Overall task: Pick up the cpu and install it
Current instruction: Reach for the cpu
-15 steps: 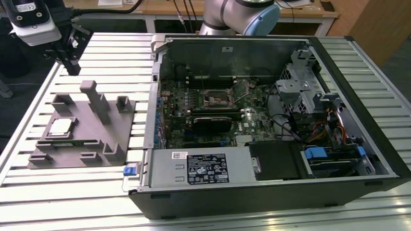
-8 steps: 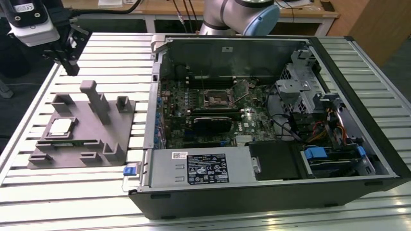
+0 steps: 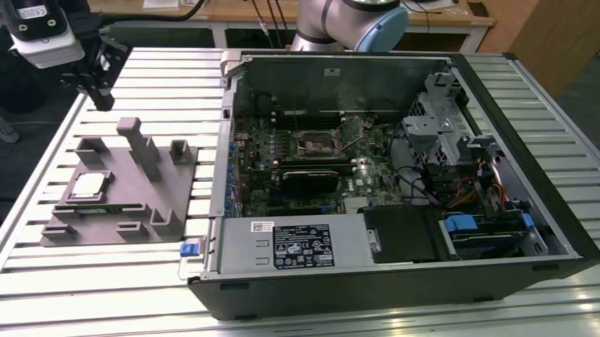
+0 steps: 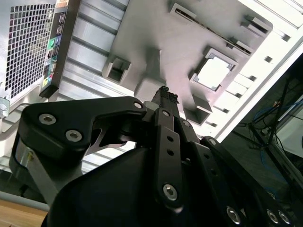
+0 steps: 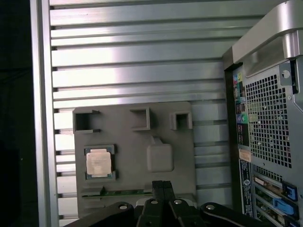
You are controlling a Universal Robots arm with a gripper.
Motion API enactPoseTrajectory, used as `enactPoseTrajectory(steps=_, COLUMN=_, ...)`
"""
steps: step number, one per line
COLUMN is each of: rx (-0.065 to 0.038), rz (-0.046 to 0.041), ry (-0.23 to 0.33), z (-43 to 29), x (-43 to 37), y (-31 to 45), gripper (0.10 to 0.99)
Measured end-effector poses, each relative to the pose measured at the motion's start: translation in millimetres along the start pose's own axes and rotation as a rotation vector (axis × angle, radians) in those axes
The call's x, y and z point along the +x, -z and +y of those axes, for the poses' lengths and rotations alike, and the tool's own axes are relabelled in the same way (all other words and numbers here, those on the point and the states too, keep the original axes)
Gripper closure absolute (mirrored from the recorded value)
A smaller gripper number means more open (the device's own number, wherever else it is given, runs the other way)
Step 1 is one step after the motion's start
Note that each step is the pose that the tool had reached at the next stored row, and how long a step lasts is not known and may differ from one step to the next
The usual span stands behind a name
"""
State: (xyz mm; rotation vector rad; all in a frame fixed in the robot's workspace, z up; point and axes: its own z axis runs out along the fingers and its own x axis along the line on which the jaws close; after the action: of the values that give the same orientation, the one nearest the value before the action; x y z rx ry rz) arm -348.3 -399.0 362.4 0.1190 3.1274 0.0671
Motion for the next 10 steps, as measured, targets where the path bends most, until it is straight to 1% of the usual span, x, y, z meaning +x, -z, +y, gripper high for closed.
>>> enactPoseTrajectory(steps=4, rx=0.000, rz=0.0001, ry=0.000, z=-0.3, x=3.5, y=-0.4, gripper=0.980)
enactPoseTrajectory(steps=6, rx=0.000, rz=0.0000, ry=0.000, z=-1.0, x=8.0, y=-0.8, gripper=0.980)
enactPoseTrajectory(steps=10, rx=0.000, rz=0.0001, ry=0.000, z=-6.1, x=14.5, y=-1.8, gripper=0.980)
